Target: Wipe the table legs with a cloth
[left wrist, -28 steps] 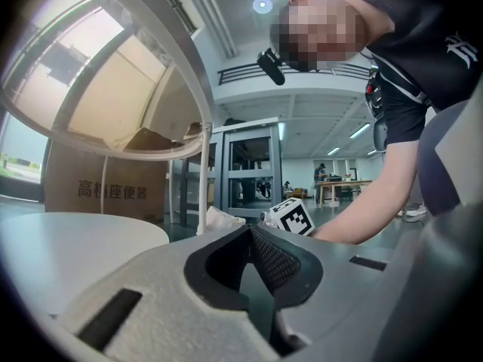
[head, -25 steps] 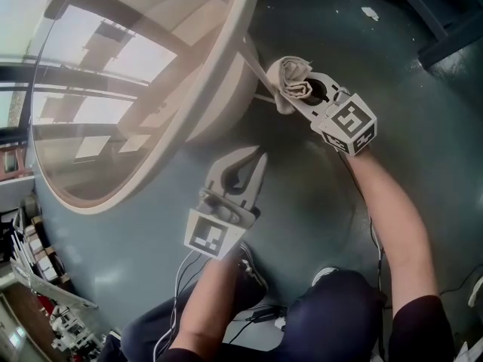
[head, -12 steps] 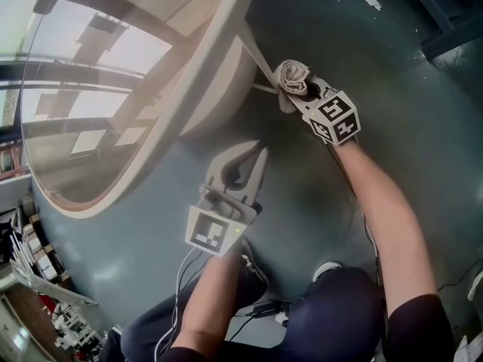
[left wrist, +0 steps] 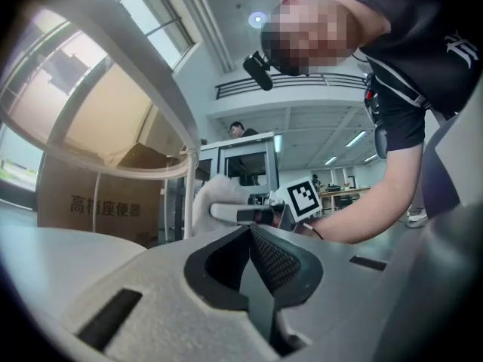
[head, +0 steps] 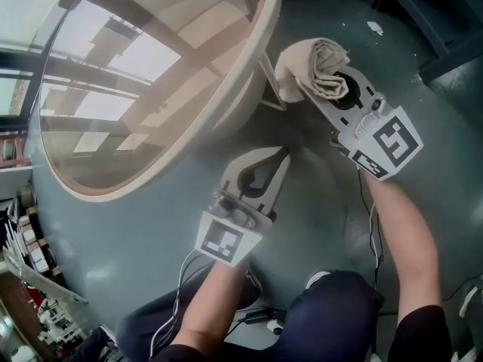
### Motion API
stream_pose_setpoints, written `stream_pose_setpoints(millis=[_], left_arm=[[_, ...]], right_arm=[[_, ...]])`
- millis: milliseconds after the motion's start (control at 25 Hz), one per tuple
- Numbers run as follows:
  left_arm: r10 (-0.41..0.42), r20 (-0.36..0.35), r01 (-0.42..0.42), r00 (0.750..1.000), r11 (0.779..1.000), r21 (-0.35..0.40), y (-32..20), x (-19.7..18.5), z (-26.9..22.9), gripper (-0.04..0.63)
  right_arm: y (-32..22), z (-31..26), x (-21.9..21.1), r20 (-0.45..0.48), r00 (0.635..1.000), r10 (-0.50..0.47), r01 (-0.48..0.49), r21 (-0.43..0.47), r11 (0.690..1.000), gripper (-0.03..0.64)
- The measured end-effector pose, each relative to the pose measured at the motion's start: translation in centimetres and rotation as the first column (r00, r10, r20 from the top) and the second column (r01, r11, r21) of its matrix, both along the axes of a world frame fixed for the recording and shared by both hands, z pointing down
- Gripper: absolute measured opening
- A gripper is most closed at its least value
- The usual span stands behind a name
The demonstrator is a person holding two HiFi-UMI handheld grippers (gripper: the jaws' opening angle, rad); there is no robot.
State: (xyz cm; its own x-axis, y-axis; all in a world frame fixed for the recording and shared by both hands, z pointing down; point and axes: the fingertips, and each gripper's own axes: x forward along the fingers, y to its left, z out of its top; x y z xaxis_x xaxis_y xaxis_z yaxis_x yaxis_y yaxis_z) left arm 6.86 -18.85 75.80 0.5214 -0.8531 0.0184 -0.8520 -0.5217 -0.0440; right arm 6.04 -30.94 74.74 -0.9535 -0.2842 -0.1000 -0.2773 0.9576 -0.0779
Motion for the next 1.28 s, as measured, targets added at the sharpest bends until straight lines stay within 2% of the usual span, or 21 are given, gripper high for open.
stream_pose_setpoints(millis=[80, 160, 240, 320, 440, 640, 840, 1040, 1280], left_arm=[[0.012, 0.012, -0.013, 1.0, 1.0, 0.023, 0.3, 0.0, 1.3, 0.006], [0.019, 0.001, -0.019, 1.0, 0.999, 0.046, 1.0, 0.8, -1.6, 0.006], [0.022, -0.019, -0.02, 1.0, 0.997, 0.074, 1.4, 2.1, -6.1, 0.006], [0.032, -0.019, -0.03, 0.999, 0.995, 0.097, 1.1, 3.3, -8.3, 0.006], [0.043, -0.004, -0.042, 0.999, 0.994, 0.102, 0.4, 4.5, -8.2, 0.006], [0.022, -0.009, -0.021, 1.0, 0.997, 0.069, 0.2, 2.5, -5.8, 0.006], [0.001, -0.014, -0.001, 1.0, 0.999, 0.035, 0.6, 1.5, -3.7, 0.006], [-0.021, -0.045, 0.021, 0.999, 1.0, 0.012, 0.2, 0.7, -4.2, 0.006], [-0.017, -0.022, 0.017, 1.0, 1.0, -0.005, 0.0, 0.9, -3.5, 0.006]], right_arm=[[1.6, -2.4, -0.8, 0.05, 0.999, -0.014, 0.007, 0.137, 0.991, 0.074], [3.3, -7.0, -1.0, 0.053, 0.998, -0.02, 0.006, 0.245, 0.969, 0.074], [4.2, -11.3, -1.2, 0.016, 1.0, -0.021, 0.015, 0.319, 0.948, 0.074], [4.0, -12.7, -1.0, -0.008, 1.0, -0.024, 0.025, 0.353, 0.935, 0.075], [3.0, -11.8, -0.4, 0.021, 0.999, -0.042, 0.033, 0.325, 0.945, 0.075], [2.3, -7.6, -1.3, 0.049, 0.997, -0.06, 0.045, 0.26, 0.964, 0.075], [1.6, -1.4, -1.4, 0.058, 0.997, -0.058, 0.049, 0.136, 0.989, 0.075], [0.5, 2.1, -1.5, 0.014, 0.999, -0.053, 0.052, 0.071, 0.996, 0.075], [-0.3, 7.0, -1.4, -0.064, 0.997, -0.053, 0.053, 0.006, 0.999, 0.081]])
